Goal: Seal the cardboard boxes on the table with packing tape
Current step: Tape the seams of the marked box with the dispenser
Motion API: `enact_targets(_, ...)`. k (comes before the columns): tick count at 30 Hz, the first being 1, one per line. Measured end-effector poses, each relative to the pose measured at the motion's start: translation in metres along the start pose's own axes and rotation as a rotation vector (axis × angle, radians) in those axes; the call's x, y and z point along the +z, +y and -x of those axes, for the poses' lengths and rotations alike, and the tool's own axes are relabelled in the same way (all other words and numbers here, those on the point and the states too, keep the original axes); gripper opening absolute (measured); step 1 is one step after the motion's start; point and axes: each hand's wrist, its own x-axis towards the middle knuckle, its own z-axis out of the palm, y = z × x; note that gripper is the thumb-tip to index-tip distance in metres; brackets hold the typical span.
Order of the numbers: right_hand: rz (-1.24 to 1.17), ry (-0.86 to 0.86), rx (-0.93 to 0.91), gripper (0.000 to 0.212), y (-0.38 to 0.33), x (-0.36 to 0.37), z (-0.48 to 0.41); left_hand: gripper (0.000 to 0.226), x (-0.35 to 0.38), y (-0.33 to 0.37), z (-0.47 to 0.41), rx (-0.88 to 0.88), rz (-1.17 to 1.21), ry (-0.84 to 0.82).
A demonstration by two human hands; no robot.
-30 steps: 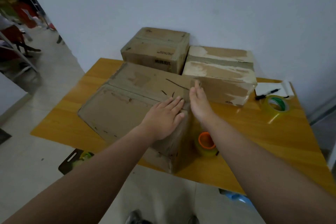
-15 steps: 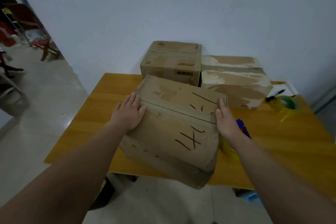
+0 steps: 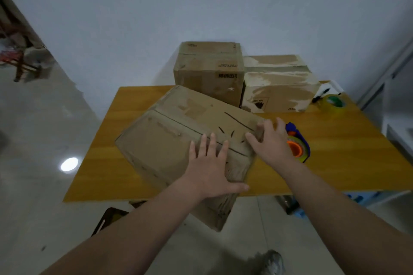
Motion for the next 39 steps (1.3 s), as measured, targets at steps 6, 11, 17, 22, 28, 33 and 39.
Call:
enact_targets(6, -0.26, -0.137, -0.131, 0.026, 0.0, -0.001, 0.021, 0.107, -0.004, -0.034, 0.031, 0.03, -0.037, -0.051)
enact_targets(11, -0.256, -0.149, -0.219, 0.028, -0.031, 0.041, 0.038, 0.089, 0.007, -0.073, 0.051, -0.056, -0.087, 0.113)
enact_targets(17, -0.324, -0.214, -0.263, 0.042, -0.058, 0.065, 0.034, 0.078, 0.01, -0.103, 0.048, -0.174, -0.116, 0.225)
enact_targets(22, -0.21, -0.207, -0.344, 0.043, -0.053, 0.057, 0.029, 0.078, 0.013, -0.092, 0.038, -0.233, -0.057, 0.303)
enact_targets(28, -0.112, -0.001, -0.526, 0.035, -0.01, 0.033, 0.059, 0.075, 0.023, -0.077, 0.042, -0.076, -0.078, 0.386)
enact_targets(33, -0.228, 0.182, -0.397, 0.034, 0.026, 0.008, 0.045, 0.073, 0.012, -0.032, 0.005, 0.056, -0.069, 0.313)
enact_targets(39, -0.219, 0.216, -0.339, 0.018, 0.076, -0.012, 0.028, 0.069, 0.005, 0.021, -0.033, 0.056, -0.041, 0.329)
